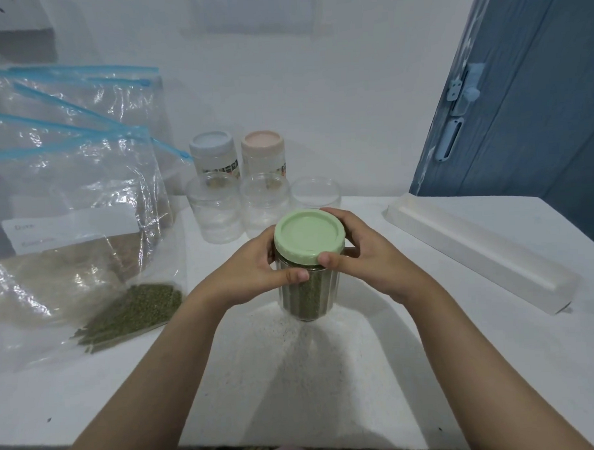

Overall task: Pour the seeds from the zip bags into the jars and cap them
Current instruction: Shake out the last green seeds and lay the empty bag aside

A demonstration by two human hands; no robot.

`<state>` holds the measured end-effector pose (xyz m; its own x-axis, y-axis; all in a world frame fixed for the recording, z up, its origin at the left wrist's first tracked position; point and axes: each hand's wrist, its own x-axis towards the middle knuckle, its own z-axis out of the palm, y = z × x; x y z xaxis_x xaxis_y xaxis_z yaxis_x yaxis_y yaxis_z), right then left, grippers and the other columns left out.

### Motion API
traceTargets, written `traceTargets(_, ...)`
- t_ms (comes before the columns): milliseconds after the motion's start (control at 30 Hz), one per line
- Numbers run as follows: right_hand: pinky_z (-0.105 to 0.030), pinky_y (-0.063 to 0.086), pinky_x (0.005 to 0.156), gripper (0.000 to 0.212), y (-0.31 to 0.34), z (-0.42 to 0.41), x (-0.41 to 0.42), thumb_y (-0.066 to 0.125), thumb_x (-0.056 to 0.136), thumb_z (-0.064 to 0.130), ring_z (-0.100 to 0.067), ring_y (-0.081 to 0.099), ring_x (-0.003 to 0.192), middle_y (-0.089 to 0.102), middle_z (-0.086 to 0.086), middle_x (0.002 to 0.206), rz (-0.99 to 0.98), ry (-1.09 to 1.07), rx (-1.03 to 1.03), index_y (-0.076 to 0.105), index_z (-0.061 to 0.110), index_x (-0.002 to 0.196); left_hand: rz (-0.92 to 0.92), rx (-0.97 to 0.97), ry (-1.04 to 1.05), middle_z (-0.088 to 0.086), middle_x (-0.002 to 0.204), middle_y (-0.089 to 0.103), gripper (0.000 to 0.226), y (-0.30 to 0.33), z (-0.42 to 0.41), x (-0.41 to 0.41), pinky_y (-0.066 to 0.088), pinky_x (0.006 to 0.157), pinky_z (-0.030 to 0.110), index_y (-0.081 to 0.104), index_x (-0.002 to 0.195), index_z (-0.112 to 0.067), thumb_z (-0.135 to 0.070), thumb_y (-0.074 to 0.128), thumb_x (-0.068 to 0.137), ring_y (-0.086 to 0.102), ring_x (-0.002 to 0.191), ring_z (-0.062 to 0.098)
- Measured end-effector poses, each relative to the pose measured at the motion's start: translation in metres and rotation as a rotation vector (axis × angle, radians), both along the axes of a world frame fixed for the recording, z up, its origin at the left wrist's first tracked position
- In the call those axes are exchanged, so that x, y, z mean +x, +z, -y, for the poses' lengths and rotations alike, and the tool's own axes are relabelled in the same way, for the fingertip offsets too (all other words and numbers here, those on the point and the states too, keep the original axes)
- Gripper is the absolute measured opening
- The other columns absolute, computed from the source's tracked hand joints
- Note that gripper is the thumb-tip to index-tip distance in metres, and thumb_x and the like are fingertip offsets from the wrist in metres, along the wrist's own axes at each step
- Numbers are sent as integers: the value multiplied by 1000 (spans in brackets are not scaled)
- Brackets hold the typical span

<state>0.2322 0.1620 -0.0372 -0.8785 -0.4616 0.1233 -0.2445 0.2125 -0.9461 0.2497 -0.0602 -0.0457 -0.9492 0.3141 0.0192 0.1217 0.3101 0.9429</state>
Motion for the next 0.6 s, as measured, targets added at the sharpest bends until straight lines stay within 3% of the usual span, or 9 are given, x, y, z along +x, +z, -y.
traceTargets(67, -24, 46, 101, 67, -2, 2, 4, 75, 79, 44, 2, 51, 125, 58, 25, 127, -42, -27, -9, 45, 33, 138, -21, 0, 18, -16, 132, 59, 78, -1, -2, 2, 47, 107, 27, 44, 130, -42, -45, 84, 63, 55, 124, -1)
traceTargets(167, -15, 45, 95, 52, -4, 12, 16, 68, 87, 44, 4, 54, 121, 60, 28, 121, -56, -43, -81, 45, 38, 133, 2, 53, 3, -16, 133, 57, 91, -3, -6, 8, 48, 103, 23, 41, 135, -38, -58, 85, 58, 55, 124, -2)
traceTargets(233, -18, 47, 92, 43, -11, 26, 24, 60, 89, 43, 3, 58, 114, 63, 24, 115, 32, -155, -269, 49, 37, 130, 39, 155, 35, -18, 130, 58, 98, -3, -16, 15, 49, 94, 18, 41, 134, -38, -75, 80, 53, 56, 120, -4)
traceTargets(300, -29, 50, 96, 40, -14, 37, 28, 52, 89, 45, 0, 61, 109, 65, 21, 112, 65, -290, -356, 54, 35, 127, 40, 262, 161, -13, 127, 62, 90, -4, -32, 20, 48, 91, 20, 47, 135, -30, -82, 66, 64, 59, 116, 1)
traceTargets(367, -39, 50, 100, 37, -11, 42, 31, 48, 89, 41, -2, 62, 106, 65, 21, 109, 53, -356, -349, 57, 35, 124, 26, 395, 309, -8, 116, 70, 58, -2, -49, 25, 49, 87, 23, 56, 127, -22, -62, 60, 87, 64, 109, 9)
traceTargets(433, -42, 51, 100, 34, -1, 41, 33, 46, 90, 35, -2, 62, 103, 65, 22, 105, 24, -393, -360, 58, 34, 122, -2, 482, 423, -7, 105, 72, 27, 8, -65, 29, 51, 78, 20, 61, 119, -20, -35, 56, 97, 67, 101, 10)
traceTargets(533, -38, 53, 95, 37, 23, 40, 29, 46, 86, 32, -7, 63, 103, 67, 19, 102, -37, -435, -431, 60, 34, 119, -98, 544, 500, -16, 89, 72, 17, 35, -79, 25, 50, 71, 17, 64, 108, -21, -20, 50, 99, 68, 87, 0)
traceTargets(600, -27, 53, 88, 36, 47, 41, 21, 45, 87, 27, -1, 62, 98, 67, 17, 100, -124, -481, -473, 61, 31, 119, -181, 562, 537, -20, 74, 68, 15, 60, -86, 14, 49, 67, 17, 63, 95, -21, -17, 49, 97, 64, 75, -3)
